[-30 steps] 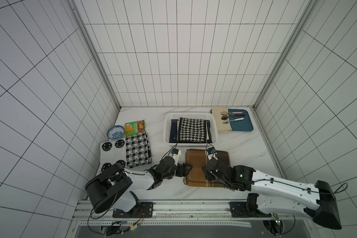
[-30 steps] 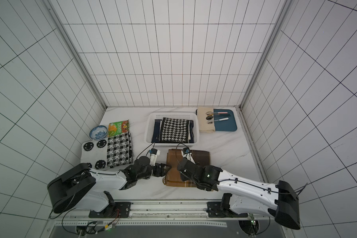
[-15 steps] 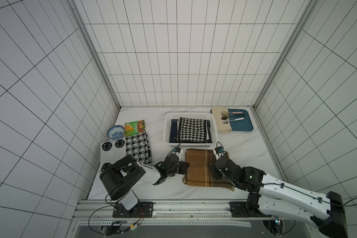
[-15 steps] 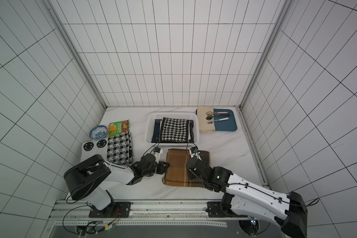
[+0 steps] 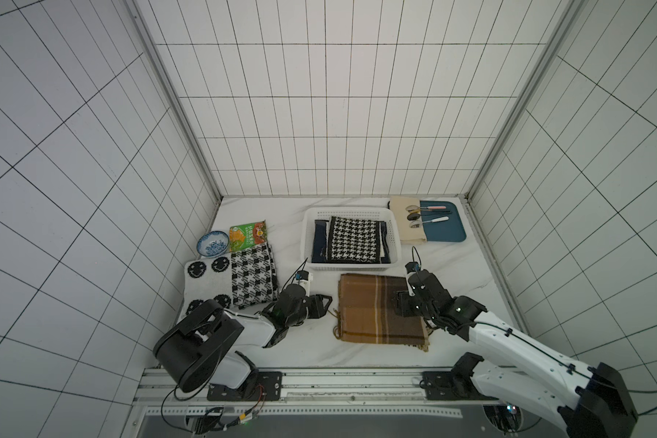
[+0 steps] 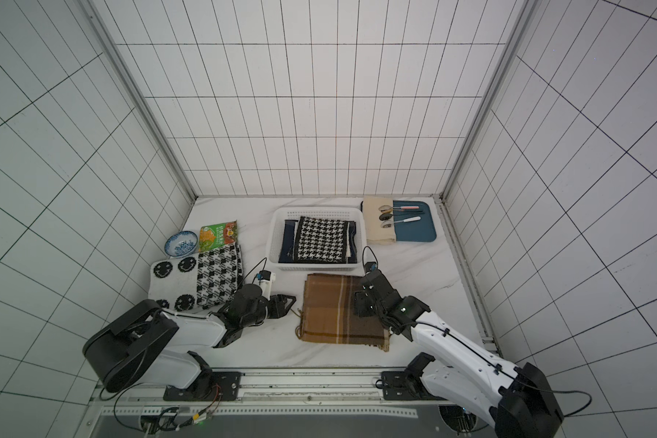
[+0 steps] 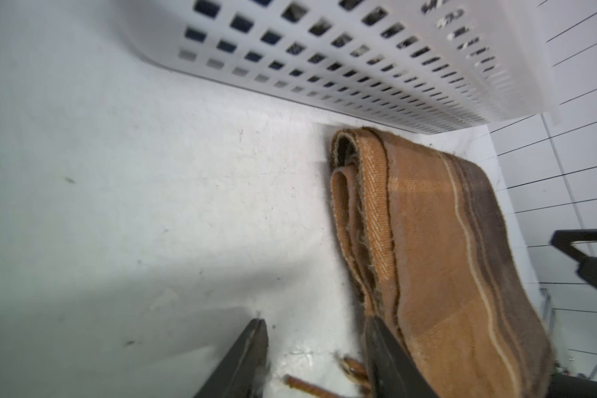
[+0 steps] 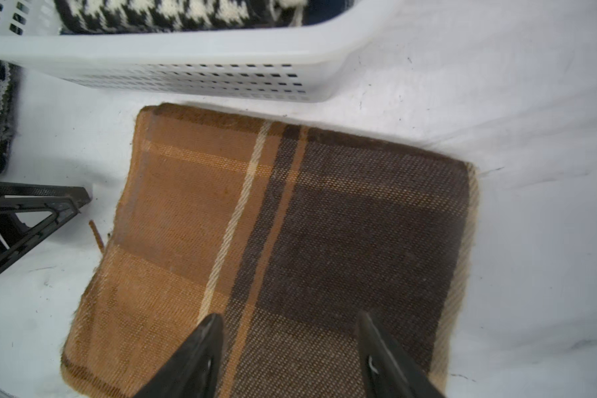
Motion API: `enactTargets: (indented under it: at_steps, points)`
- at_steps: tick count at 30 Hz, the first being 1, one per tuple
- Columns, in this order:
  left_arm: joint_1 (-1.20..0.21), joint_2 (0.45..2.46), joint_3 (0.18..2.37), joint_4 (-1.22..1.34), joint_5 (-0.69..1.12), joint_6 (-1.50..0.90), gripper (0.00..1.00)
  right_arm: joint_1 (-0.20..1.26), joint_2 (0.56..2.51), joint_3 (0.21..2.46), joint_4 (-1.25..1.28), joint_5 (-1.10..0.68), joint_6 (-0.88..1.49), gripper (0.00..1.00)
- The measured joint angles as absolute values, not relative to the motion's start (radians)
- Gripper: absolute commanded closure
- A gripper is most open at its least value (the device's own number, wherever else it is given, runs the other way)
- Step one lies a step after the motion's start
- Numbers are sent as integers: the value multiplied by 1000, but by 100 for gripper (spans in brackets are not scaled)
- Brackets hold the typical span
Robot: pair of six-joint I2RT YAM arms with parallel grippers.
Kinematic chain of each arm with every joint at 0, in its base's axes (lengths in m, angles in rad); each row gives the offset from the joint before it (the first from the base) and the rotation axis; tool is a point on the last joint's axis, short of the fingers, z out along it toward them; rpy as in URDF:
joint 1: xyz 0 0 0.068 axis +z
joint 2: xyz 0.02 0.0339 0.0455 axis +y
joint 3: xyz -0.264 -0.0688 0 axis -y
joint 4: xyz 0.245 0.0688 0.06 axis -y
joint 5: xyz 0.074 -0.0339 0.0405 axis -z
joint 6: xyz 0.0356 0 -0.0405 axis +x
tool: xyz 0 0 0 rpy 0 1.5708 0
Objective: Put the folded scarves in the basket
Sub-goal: Move the scarf to the center of the board.
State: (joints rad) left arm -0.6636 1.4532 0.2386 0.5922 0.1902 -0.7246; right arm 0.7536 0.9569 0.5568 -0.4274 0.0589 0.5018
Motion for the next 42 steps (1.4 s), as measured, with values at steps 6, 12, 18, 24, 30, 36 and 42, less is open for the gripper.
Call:
enactTargets:
  at_steps: [6,12,18,24,30,36,42]
  points:
    - [-785,1557,356,583,179,-749,36,693,943,506,-394,4,492,37]
    - [-796,1678,433,634,173,-754,68,687,920,495,-359,-31,492,38]
    - [-780,1750,435,704,210,-754,99,687,913,495,-347,-50,489,39]
    - [-737,1618,305,683,221,-744,99,687,908,495,-347,-63,485,37]
    - [-703,1411,224,511,171,-711,92,686,935,495,-339,-65,484,35]
    - [-692,1352,218,458,142,-697,40,664,1039,495,-327,-68,483,35]
    - [-690,1338,210,488,126,-707,28,615,1107,487,-253,-123,490,35]
